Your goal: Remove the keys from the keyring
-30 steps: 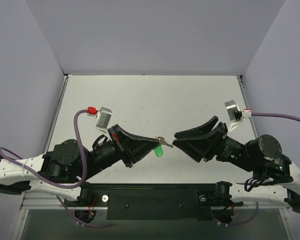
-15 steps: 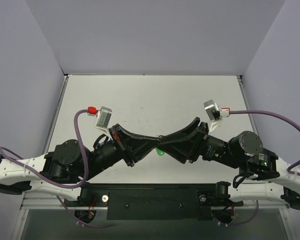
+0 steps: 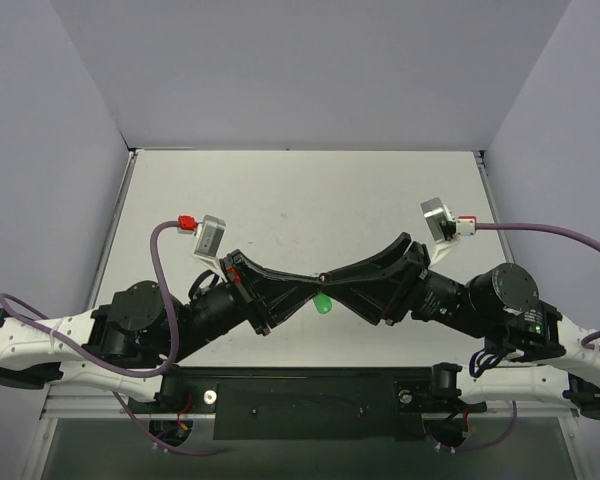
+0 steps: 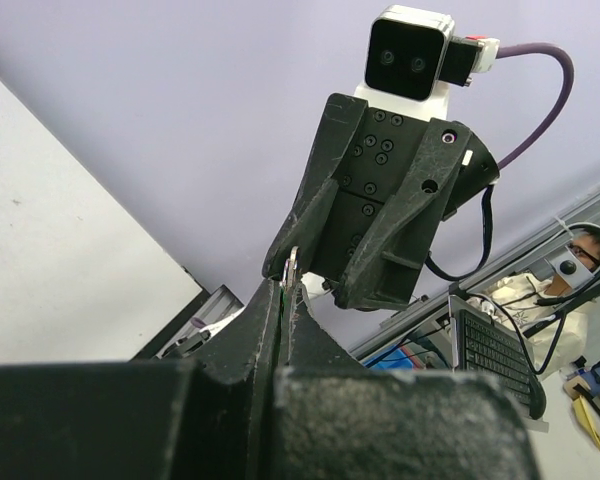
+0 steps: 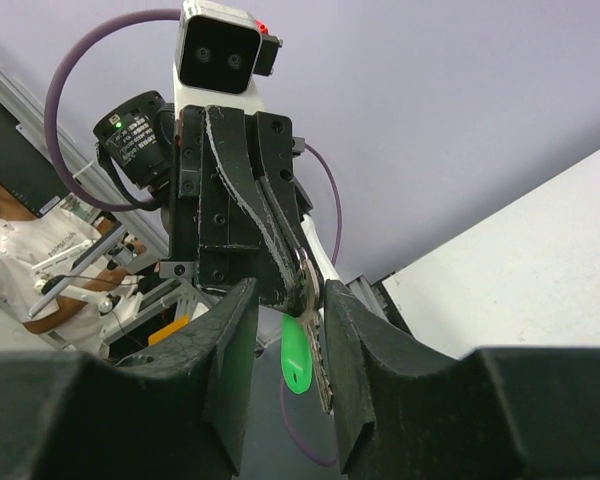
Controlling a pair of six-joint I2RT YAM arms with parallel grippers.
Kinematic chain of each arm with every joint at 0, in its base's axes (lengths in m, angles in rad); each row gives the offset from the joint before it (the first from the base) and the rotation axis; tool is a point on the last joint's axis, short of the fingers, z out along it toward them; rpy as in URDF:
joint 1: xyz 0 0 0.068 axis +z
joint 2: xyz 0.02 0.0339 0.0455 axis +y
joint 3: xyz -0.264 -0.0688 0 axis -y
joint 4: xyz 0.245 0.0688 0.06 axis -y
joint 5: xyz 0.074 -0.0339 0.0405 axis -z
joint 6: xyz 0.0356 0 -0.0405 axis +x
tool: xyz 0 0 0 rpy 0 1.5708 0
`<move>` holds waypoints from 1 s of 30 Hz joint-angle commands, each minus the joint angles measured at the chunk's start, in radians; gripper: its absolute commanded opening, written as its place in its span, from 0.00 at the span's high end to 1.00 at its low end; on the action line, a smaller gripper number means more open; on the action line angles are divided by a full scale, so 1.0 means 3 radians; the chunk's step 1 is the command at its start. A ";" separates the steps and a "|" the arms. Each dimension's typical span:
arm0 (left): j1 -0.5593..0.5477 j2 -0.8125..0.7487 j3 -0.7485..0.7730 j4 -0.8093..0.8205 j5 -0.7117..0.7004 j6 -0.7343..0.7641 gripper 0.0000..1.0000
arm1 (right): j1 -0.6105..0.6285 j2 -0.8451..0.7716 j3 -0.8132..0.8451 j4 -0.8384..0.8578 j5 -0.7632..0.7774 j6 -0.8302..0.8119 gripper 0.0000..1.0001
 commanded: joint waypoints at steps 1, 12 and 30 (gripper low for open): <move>0.0010 -0.0037 0.0022 0.0155 0.0030 -0.0008 1.00 | 0.0023 -0.0044 0.0041 0.0305 0.0090 -0.0055 0.74; 0.0005 0.0009 0.0027 0.0165 0.0066 -0.0003 1.00 | 0.0023 -0.0024 0.0030 0.0285 0.0116 -0.0050 0.79; 0.0005 0.0055 0.0052 0.0236 0.0101 -0.0003 1.00 | 0.0023 -0.0019 -0.0010 0.0234 0.0141 -0.0034 0.84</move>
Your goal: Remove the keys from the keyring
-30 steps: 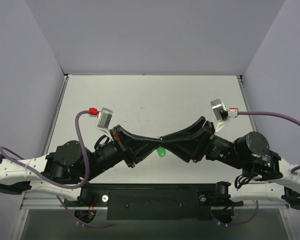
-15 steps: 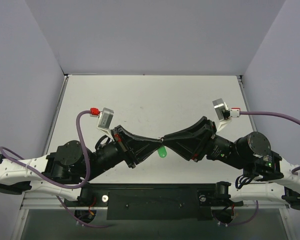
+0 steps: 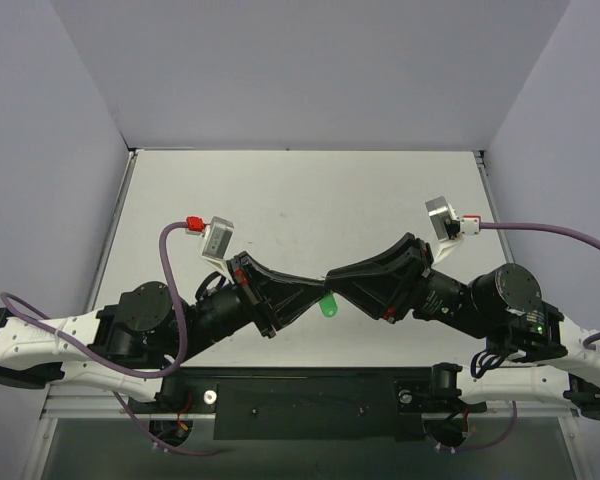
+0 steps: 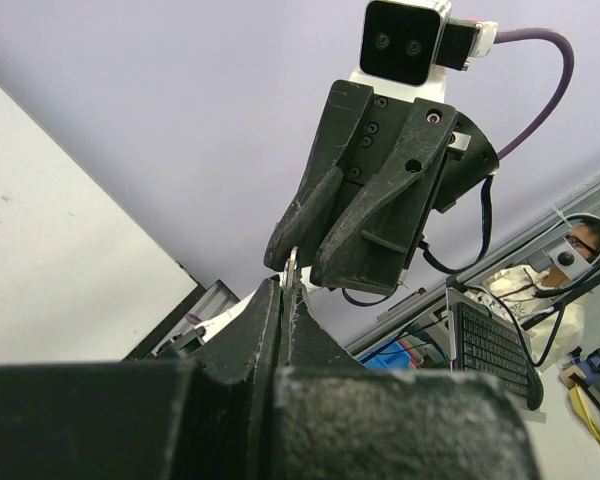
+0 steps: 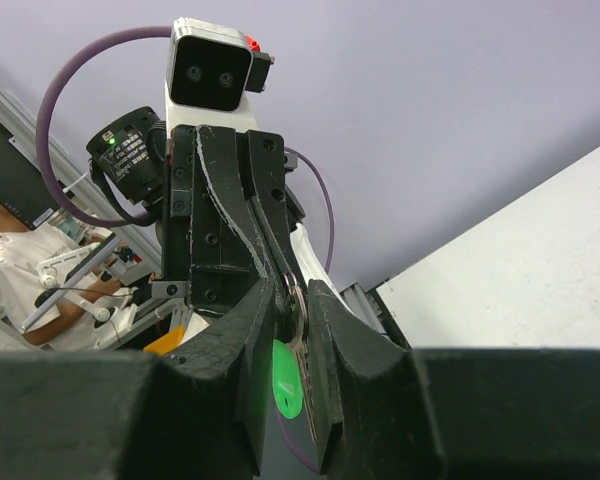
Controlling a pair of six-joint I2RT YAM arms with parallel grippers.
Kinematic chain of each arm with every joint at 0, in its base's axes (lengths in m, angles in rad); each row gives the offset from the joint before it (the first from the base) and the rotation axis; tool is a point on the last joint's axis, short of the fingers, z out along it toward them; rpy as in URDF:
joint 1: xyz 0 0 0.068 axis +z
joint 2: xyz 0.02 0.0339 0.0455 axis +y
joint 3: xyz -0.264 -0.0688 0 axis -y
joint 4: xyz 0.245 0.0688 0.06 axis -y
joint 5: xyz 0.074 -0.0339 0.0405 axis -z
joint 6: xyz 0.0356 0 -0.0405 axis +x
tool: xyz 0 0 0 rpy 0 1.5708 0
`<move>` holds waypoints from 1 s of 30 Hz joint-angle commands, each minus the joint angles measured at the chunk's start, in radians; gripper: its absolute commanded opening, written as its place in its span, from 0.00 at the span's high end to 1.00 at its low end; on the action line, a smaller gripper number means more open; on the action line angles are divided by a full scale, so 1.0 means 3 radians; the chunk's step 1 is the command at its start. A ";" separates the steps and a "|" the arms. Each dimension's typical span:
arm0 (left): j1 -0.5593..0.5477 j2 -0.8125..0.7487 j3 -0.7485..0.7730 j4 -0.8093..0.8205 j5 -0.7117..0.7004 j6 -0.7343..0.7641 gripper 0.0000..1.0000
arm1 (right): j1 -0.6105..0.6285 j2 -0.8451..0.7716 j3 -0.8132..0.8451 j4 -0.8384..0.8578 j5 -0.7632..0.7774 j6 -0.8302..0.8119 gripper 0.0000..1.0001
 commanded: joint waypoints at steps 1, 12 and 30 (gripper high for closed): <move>0.0010 -0.0005 0.0052 0.0193 0.0018 0.0011 1.00 | 0.0018 -0.0025 -0.0019 0.0218 0.0034 -0.0022 0.84; 0.0005 0.0016 0.0083 0.0203 0.0048 0.0032 1.00 | 0.0023 -0.0061 -0.0076 0.0213 0.0086 -0.0037 0.90; 0.0010 0.0026 0.0093 0.0204 0.0156 0.0103 1.00 | 0.0023 0.0036 -0.0076 0.0137 -0.0073 0.0081 1.00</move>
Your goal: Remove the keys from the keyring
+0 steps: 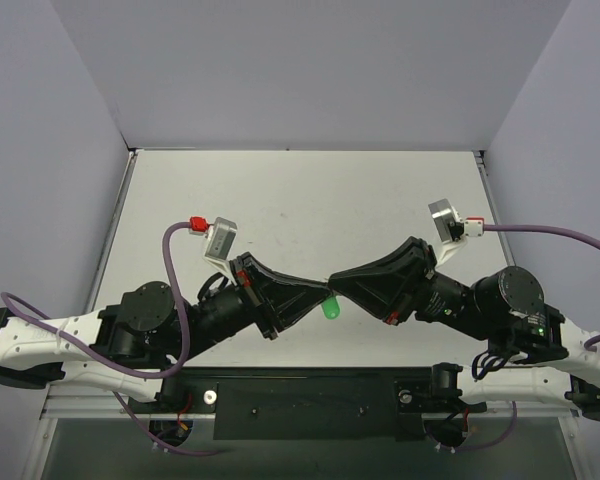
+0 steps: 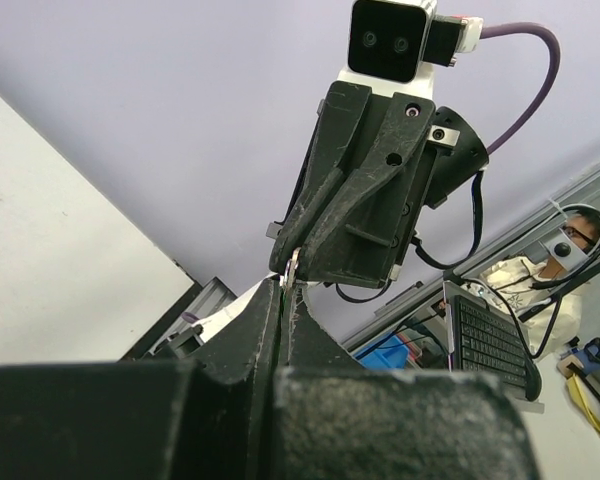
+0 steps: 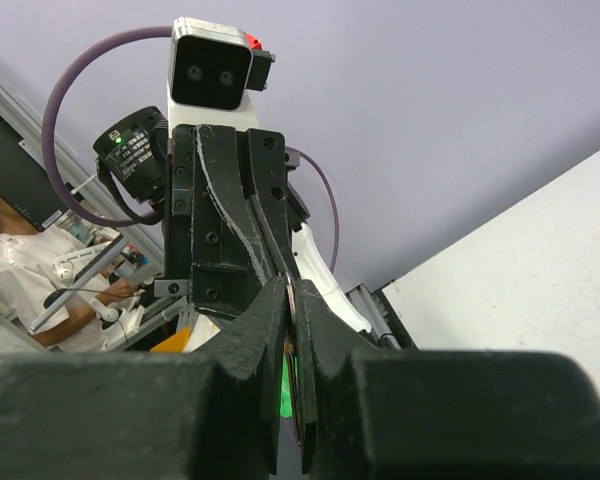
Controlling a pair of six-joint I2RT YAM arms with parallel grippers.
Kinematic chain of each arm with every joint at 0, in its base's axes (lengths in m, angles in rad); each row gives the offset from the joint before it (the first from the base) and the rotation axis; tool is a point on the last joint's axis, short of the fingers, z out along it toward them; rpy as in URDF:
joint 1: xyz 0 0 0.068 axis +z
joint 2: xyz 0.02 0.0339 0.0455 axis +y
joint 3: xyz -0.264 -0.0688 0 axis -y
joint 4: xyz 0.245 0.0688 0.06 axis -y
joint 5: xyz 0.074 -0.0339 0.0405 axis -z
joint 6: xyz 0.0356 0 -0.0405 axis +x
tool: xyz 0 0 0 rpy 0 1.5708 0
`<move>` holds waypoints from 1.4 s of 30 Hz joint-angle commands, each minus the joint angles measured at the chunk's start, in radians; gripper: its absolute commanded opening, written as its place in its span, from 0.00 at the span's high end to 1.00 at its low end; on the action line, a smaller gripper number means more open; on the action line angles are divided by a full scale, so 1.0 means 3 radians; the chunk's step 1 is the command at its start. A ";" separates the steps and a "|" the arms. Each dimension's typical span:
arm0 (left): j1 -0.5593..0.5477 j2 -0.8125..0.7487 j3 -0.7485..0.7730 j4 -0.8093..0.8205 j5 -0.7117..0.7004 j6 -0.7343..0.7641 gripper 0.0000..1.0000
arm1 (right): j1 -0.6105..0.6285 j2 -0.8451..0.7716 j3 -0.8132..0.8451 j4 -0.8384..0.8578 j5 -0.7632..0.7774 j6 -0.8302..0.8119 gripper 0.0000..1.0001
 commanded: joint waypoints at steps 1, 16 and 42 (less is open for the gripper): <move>0.0010 -0.0015 0.0098 0.0149 0.0082 0.0077 0.96 | 0.0021 0.0101 0.0003 0.0097 -0.0074 0.0045 1.00; 0.0005 -0.0454 0.0048 -0.0455 0.0153 0.0337 0.28 | 0.0026 -0.0149 -0.0027 -0.0210 0.0156 -0.0022 1.00; 0.0005 -0.0424 -0.0479 0.0578 0.0527 0.0619 0.59 | 0.0026 -0.0216 -0.0119 0.0077 -0.0304 0.0234 1.00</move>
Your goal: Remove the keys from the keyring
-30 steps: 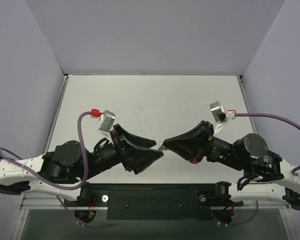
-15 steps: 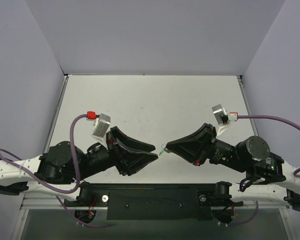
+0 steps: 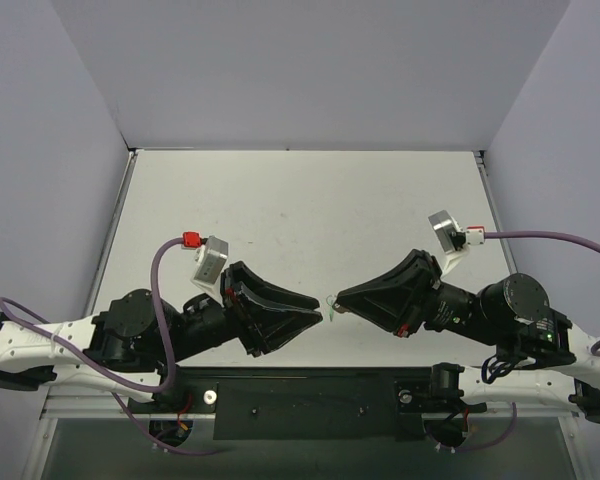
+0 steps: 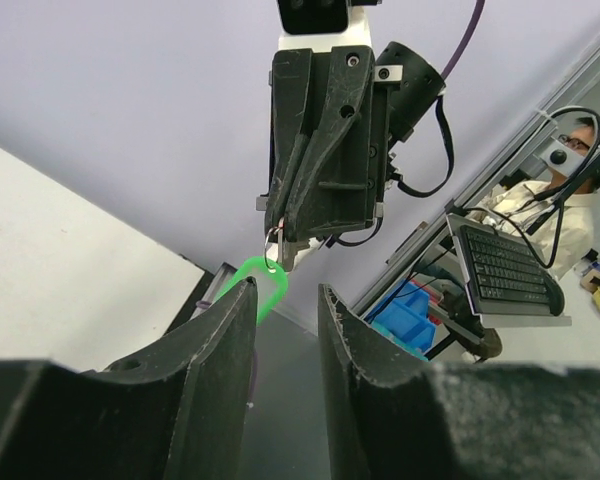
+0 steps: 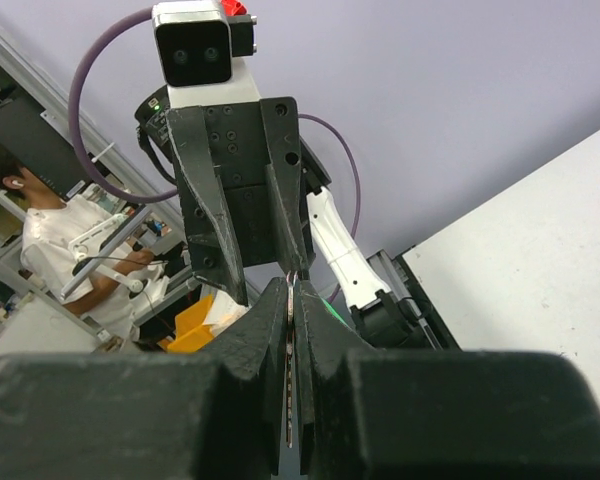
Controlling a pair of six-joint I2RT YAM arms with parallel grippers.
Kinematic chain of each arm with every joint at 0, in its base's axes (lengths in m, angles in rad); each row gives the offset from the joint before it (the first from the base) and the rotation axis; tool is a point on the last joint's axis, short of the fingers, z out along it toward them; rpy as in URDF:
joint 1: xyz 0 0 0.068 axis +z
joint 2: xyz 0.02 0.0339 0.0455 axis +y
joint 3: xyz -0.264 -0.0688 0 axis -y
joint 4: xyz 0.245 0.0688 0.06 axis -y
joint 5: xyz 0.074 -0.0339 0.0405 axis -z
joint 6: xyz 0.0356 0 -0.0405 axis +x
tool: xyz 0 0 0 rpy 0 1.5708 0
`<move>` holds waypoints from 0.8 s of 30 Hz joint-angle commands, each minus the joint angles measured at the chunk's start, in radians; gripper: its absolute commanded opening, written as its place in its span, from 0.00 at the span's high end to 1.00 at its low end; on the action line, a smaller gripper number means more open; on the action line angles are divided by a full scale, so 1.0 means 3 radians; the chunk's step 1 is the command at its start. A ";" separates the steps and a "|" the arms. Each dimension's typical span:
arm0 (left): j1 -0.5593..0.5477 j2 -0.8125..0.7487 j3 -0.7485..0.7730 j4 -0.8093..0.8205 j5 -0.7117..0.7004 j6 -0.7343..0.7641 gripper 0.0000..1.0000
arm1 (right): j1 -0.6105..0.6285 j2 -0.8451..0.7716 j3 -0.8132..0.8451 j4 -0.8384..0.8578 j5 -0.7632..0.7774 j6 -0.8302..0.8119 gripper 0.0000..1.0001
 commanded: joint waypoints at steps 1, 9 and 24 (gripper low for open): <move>0.0008 -0.0085 -0.0079 0.0429 -0.0009 0.0063 0.58 | 0.0026 0.0022 0.0062 0.0258 -0.0126 0.0054 1.00; 0.0003 -0.0045 -0.0099 0.0501 0.0012 0.0073 0.58 | 0.0061 0.0088 0.0083 0.0289 -0.0172 0.0038 1.00; 0.0008 -0.0070 -0.0145 0.0491 -0.0131 0.0012 0.73 | 0.0128 0.0083 0.0088 0.0299 -0.0116 -0.0013 1.00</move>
